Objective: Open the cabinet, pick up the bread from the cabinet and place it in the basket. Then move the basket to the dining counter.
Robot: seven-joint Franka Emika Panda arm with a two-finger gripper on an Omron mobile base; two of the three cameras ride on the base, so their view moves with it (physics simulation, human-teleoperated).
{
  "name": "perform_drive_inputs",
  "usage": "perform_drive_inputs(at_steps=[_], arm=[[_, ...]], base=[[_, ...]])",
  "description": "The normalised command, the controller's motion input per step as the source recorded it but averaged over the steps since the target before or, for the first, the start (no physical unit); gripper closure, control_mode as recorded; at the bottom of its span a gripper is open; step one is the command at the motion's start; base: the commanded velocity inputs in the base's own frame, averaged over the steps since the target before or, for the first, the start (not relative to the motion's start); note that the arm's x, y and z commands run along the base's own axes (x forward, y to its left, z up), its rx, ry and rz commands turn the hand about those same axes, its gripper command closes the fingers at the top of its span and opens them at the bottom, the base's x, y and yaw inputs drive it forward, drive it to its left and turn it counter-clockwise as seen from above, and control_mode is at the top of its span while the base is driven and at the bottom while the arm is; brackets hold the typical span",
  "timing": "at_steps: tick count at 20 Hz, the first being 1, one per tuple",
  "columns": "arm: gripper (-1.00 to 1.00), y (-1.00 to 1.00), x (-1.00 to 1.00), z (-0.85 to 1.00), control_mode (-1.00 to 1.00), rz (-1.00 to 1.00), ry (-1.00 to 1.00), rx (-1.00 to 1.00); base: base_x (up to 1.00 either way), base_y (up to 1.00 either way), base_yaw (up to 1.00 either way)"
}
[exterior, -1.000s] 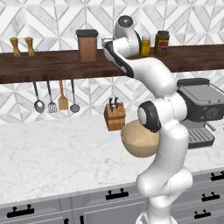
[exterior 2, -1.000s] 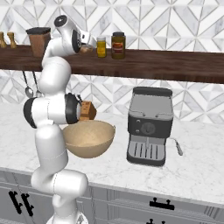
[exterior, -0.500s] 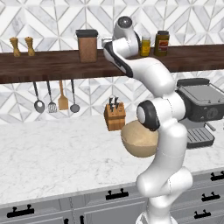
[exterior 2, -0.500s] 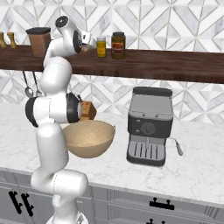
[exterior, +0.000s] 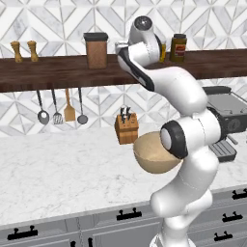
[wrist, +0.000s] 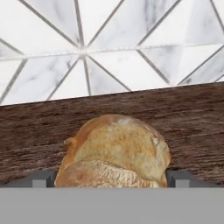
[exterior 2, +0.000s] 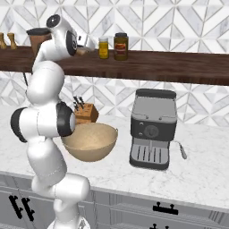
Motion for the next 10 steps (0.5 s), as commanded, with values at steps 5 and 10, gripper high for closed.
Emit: perform_drive_inputs(at_steps=[5, 10], arm=[[1.00, -0.06, -1.00, 0.33, -1.00, 0.00, -0.01, 0.03], [1.00, 0.00, -1.00, 0.41, -1.00, 0.00, 0.01, 0.07]], base=[[0.00, 0.00, 0.00], [0.00, 0.00, 0.00]])
